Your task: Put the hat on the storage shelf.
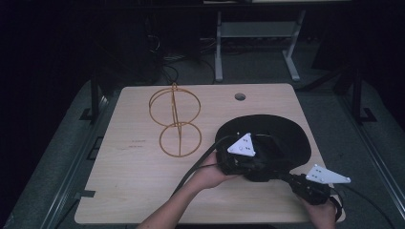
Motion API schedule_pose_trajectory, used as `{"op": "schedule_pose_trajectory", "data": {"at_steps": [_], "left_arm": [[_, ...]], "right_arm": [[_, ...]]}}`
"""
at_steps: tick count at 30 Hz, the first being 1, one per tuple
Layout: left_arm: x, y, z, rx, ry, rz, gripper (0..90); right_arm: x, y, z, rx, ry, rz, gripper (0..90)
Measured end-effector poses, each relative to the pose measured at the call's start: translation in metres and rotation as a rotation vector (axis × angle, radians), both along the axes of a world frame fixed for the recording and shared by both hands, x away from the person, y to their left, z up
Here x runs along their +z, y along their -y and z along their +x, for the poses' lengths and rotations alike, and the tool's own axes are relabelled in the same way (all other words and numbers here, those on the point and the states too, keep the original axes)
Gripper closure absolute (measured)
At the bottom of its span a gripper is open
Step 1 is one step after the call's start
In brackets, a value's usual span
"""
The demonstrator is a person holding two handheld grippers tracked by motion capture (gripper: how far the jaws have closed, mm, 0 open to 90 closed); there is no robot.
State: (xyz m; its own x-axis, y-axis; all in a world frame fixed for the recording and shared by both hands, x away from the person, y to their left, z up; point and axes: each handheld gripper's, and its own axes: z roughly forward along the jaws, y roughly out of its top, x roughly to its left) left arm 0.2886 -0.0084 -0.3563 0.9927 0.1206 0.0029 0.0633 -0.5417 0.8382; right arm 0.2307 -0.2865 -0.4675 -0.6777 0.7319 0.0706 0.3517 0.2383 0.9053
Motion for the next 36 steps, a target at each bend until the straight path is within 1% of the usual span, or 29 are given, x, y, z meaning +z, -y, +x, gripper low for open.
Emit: {"op": "schedule_pose_trajectory", "data": {"at_steps": [2,3,4,5,7,10,12,14,15,16,17,18,19,20,22,23,24,25,26,31,33,34,36], "left_arm": [[0.001,-0.002,-0.002,0.008,0.001,0.013,76.0],[0.001,-0.003,-0.003,0.012,0.008,0.021,71.3],[0.001,-0.003,-0.003,0.012,0.008,0.021,68.1],[0.002,-0.006,-0.006,0.019,0.024,0.029,64.0],[0.003,-0.009,-0.009,0.024,0.042,0.036,60.0],[0.005,-0.014,-0.012,0.047,0.077,0.053,53.5],[0.006,-0.02,-0.013,0.056,0.085,0.05,51.0],[0.006,-0.026,-0.015,0.087,0.087,0.036,47.1],[0.005,-0.031,-0.016,0.091,0.085,0.03,46.0],[0.005,-0.031,-0.016,0.091,0.085,0.03,46.0],[0.003,-0.04,-0.018,0.123,0.107,0.029,45.5],[0.003,-0.04,-0.018,0.123,0.107,0.029,44.7],[0.0,-0.046,-0.018,0.142,0.105,0.03,44.0],[-0.002,-0.053,-0.019,0.155,0.105,0.031,43.9],[-0.005,-0.06,-0.019,0.175,0.111,0.039,43.7],[-0.006,-0.065,-0.019,0.188,0.107,0.037,43.1],[-0.006,-0.065,-0.019,0.188,0.107,0.037,42.7],[-0.009,-0.073,-0.019,0.205,0.102,0.034,42.7],[-0.01,-0.077,-0.02,0.215,0.099,0.035,42.7],[-0.019,-0.094,-0.02,0.25,0.08,0.04,41.7],[-0.021,-0.097,-0.02,0.254,0.074,0.041,41.1],[-0.026,-0.102,-0.02,0.265,0.064,0.045,40.3],[-0.027,-0.104,-0.02,0.268,0.06,0.043,40.3]], "right_arm": [[0.001,-0.001,-0.001,0.005,0.0,0.006,88.1],[0.002,-0.001,-0.001,0.006,0.005,0.009,88.2],[0.003,-0.001,-0.002,0.006,0.004,0.012,88.2],[0.003,0.0,-0.003,0.005,0.012,0.014,88.2],[0.005,0.001,-0.004,-0.002,0.018,0.017,88.3],[0.008,0.003,-0.005,-0.008,0.035,0.005,88.3],[0.01,0.003,-0.006,-0.007,0.044,0.0,88.3],[0.012,0.004,-0.007,-0.009,0.055,-0.007,88.3],[0.013,0.004,-0.007,-0.009,0.058,-0.003,88.4],[0.014,0.004,-0.007,-0.008,0.063,-0.01,88.4],[0.014,0.004,-0.008,-0.009,0.063,-0.005,88.4],[0.014,0.004,-0.008,-0.009,0.063,-0.005,88.4],[0.016,0.005,-0.007,-0.005,0.078,-0.023,88.4],[0.017,0.005,-0.008,-0.007,0.075,-0.027,88.4],[0.02,0.004,-0.009,-0.004,0.08,-0.04,88.4],[0.021,0.004,-0.011,-0.003,0.089,-0.046,88.4],[0.022,0.004,-0.011,-0.001,0.095,-0.049,88.4],[0.023,0.004,-0.011,-0.001,0.094,-0.054,88.4],[0.023,0.004,-0.012,-0.001,0.096,-0.056,88.4],[0.031,0.006,-0.012,0.001,0.114,-0.048,88.5],[0.035,0.007,-0.012,-0.004,0.122,-0.056,88.5],[0.038,0.009,-0.012,-0.007,0.123,-0.053,88.5],[0.04,0.01,-0.012,-0.009,0.129,-0.052,88.5]]}}
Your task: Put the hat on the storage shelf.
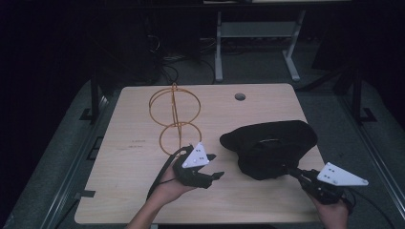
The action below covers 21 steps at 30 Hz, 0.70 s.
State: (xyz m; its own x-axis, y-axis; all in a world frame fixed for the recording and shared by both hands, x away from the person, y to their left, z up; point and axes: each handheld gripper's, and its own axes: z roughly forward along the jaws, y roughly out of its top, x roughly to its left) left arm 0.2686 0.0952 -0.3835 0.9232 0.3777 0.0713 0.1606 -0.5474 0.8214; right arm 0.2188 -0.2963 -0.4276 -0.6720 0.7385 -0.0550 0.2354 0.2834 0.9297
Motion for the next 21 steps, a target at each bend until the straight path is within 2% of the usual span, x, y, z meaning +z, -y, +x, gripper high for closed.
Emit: {"op": "schedule_pose_trajectory", "data": {"at_steps": [7,13,21], "left_arm": [[-0.017,-0.017,-0.004,0.02,-0.016,0.025,39.6],[-0.035,-0.033,-0.004,0.043,-0.045,0.04,39.2],[-0.045,-0.043,-0.005,0.061,-0.056,0.034,38.5]], "right_arm": [[0.022,0.002,0.004,0.008,0.037,-0.032,88.5],[0.037,0.0,0.011,0.012,0.051,-0.047,88.5],[0.059,-0.006,0.023,0.023,0.076,-0.063,88.5]]}}
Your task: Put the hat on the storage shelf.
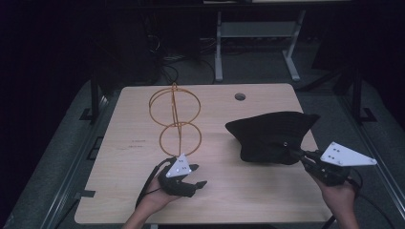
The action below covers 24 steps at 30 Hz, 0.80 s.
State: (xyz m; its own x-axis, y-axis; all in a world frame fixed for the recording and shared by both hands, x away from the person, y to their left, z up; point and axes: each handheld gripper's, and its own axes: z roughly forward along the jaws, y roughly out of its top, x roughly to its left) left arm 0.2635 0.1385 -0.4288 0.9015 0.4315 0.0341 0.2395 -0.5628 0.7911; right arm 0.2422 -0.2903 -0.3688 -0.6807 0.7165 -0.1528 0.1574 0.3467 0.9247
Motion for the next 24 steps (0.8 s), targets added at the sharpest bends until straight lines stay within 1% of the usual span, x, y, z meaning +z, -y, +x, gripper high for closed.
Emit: {"op": "schedule_pose_trajectory", "data": {"at_steps": [4,6,7,8,10,11,18,20,23,24], "left_arm": [[-0.005,-0.002,0.0,0.0,-0.004,0.014,38.4],[-0.006,-0.002,0.0,0.003,-0.009,0.008,38.3],[-0.006,-0.002,0.0,0.003,-0.009,0.008,38.3],[-0.006,-0.002,0.001,0.005,-0.007,0.007,38.2],[-0.007,-0.002,0.001,0.007,-0.015,0.003,38.1],[-0.007,-0.002,0.001,0.006,-0.014,0.01,38.1],[-0.009,-0.002,0.002,0.004,-0.016,0.012,38.1],[-0.009,-0.002,0.002,0.002,-0.015,0.017,38.1],[-0.01,-0.001,0.002,0.004,-0.022,0.008,38.1],[-0.01,-0.001,0.002,0.002,-0.019,0.012,38.1]], "right_arm": [[0.013,-0.003,0.006,0.009,0.016,-0.014,88.5],[0.017,-0.004,0.009,0.014,0.022,-0.023,88.5],[0.017,-0.004,0.009,0.014,0.022,-0.023,88.5],[0.022,-0.006,0.013,0.017,0.028,-0.033,88.5],[0.025,-0.008,0.015,0.02,0.029,-0.039,88.5],[0.027,-0.008,0.016,0.021,0.032,-0.042,88.5],[0.035,-0.008,0.021,0.023,0.048,-0.036,88.5],[0.036,-0.009,0.022,0.026,0.054,-0.042,88.5],[0.039,-0.01,0.023,0.032,0.057,-0.053,88.5],[0.041,-0.01,0.023,0.033,0.062,-0.055,88.5]]}}
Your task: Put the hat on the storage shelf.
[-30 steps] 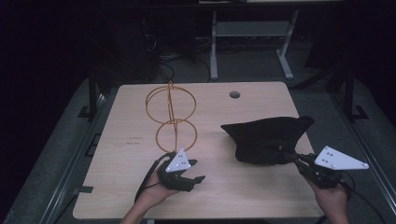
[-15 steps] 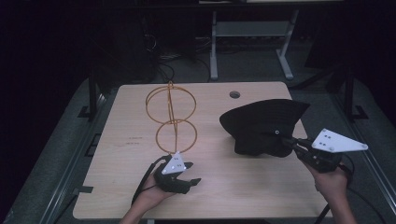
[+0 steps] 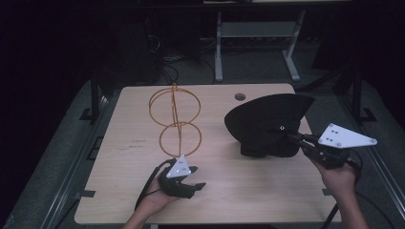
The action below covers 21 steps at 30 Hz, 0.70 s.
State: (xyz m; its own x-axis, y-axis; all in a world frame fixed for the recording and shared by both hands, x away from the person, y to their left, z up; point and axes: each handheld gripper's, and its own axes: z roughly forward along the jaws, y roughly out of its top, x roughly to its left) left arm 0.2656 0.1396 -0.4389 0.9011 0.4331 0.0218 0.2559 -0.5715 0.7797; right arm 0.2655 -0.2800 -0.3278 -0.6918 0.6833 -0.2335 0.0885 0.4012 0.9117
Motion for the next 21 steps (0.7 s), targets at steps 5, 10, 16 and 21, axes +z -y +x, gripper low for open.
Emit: {"op": "schedule_pose_trajectory", "data": {"at_steps": [5,10,16,21], "left_arm": [[0.0,0.001,0.0,0.003,-0.005,-0.007,38.1],[-0.002,0.001,0.0,-0.002,-0.007,0.004,38.0],[-0.003,0.002,0.0,0.0,-0.008,0.002,37.9],[-0.004,0.003,0.0,-0.001,-0.009,-0.004,37.6]], "right_arm": [[0.008,-0.003,0.002,0.009,0.008,0.002,88.5],[0.017,-0.007,0.006,0.026,0.022,0.007,88.5],[0.029,-0.015,0.011,0.053,0.039,0.011,88.5],[0.037,-0.021,0.017,0.083,0.045,0.016,88.5]]}}
